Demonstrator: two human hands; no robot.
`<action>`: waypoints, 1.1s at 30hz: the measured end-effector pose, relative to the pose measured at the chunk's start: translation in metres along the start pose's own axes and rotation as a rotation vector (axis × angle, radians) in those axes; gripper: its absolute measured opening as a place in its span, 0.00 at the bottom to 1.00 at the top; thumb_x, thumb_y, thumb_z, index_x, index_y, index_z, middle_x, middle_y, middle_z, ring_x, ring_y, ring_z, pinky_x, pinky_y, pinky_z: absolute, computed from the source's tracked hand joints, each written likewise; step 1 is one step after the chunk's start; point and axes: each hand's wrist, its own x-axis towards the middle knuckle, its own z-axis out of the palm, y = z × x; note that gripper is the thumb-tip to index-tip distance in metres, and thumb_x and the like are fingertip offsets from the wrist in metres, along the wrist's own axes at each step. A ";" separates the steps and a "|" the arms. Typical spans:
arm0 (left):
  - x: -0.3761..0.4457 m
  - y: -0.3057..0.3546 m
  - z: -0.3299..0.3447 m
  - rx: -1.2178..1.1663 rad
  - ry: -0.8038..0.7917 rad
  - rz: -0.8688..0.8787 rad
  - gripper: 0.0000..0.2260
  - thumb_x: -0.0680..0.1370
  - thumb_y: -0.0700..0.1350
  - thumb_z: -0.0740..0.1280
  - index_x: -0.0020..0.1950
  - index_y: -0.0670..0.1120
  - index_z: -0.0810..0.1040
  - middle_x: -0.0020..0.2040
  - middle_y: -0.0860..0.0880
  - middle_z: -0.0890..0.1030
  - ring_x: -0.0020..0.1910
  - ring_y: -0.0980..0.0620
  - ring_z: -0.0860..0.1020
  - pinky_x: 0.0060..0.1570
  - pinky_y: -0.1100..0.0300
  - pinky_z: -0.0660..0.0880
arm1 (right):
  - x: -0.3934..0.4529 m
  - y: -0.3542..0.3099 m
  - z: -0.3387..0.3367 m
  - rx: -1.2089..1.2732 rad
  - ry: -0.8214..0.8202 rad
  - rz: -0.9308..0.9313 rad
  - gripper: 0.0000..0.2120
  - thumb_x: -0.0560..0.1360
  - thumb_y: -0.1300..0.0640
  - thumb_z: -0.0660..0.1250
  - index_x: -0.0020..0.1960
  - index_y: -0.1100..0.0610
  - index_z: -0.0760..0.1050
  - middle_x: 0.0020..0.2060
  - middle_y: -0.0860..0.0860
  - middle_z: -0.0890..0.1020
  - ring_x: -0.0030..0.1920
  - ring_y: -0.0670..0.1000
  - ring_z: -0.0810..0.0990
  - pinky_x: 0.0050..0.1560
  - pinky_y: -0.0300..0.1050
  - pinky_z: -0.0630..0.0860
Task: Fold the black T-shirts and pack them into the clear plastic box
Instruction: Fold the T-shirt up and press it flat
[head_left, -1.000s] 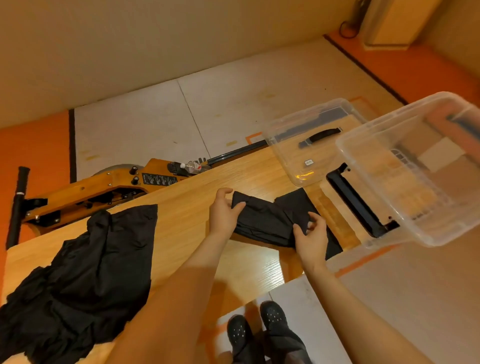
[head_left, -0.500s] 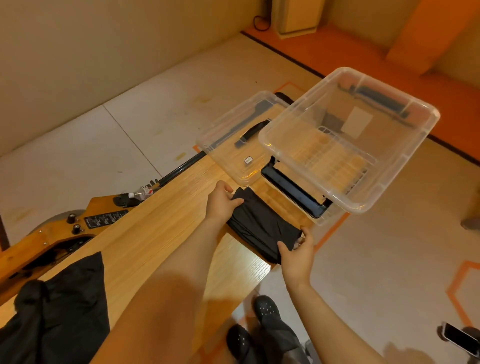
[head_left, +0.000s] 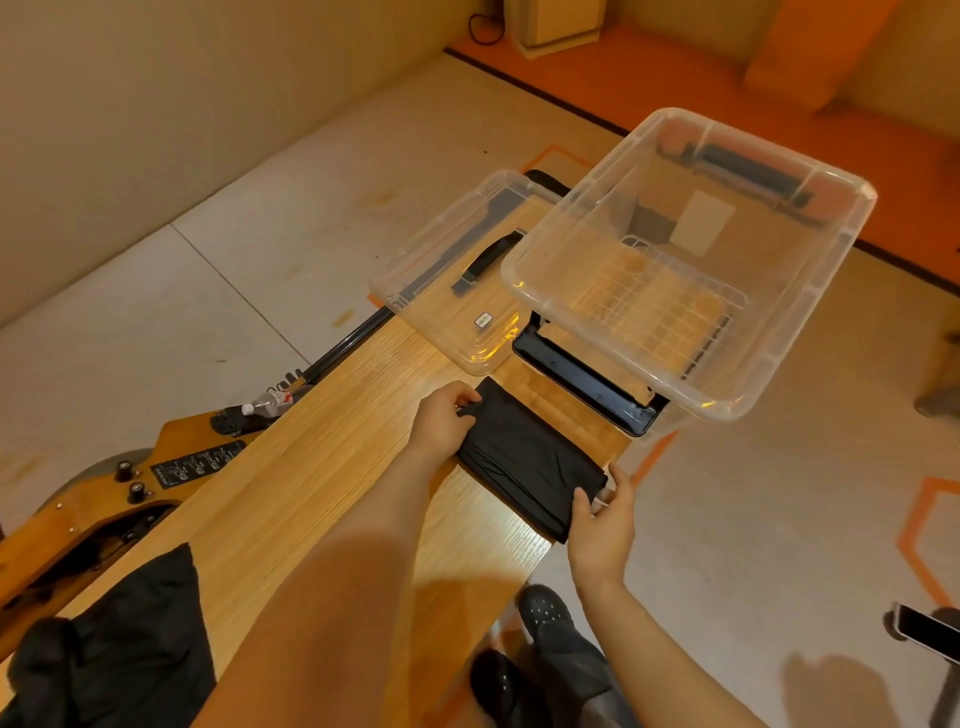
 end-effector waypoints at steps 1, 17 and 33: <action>0.001 0.000 0.000 -0.005 0.010 0.006 0.13 0.74 0.32 0.67 0.54 0.46 0.80 0.54 0.48 0.79 0.53 0.52 0.75 0.49 0.62 0.69 | 0.000 -0.001 0.000 0.002 0.002 -0.006 0.26 0.79 0.64 0.65 0.75 0.55 0.62 0.55 0.57 0.76 0.57 0.54 0.77 0.63 0.46 0.73; -0.019 -0.004 0.012 0.396 0.310 0.247 0.22 0.78 0.46 0.67 0.72 0.48 0.69 0.72 0.46 0.68 0.71 0.47 0.65 0.69 0.51 0.61 | -0.002 0.016 0.010 -0.641 0.054 -0.375 0.33 0.72 0.60 0.74 0.74 0.56 0.66 0.73 0.59 0.65 0.73 0.60 0.63 0.70 0.61 0.62; -0.023 -0.033 0.039 0.781 -0.159 0.243 0.28 0.81 0.63 0.42 0.77 0.58 0.35 0.76 0.49 0.29 0.74 0.51 0.29 0.73 0.45 0.34 | 0.024 0.034 0.028 -1.229 -0.237 -0.703 0.36 0.77 0.37 0.49 0.77 0.58 0.59 0.76 0.61 0.61 0.76 0.62 0.60 0.73 0.61 0.53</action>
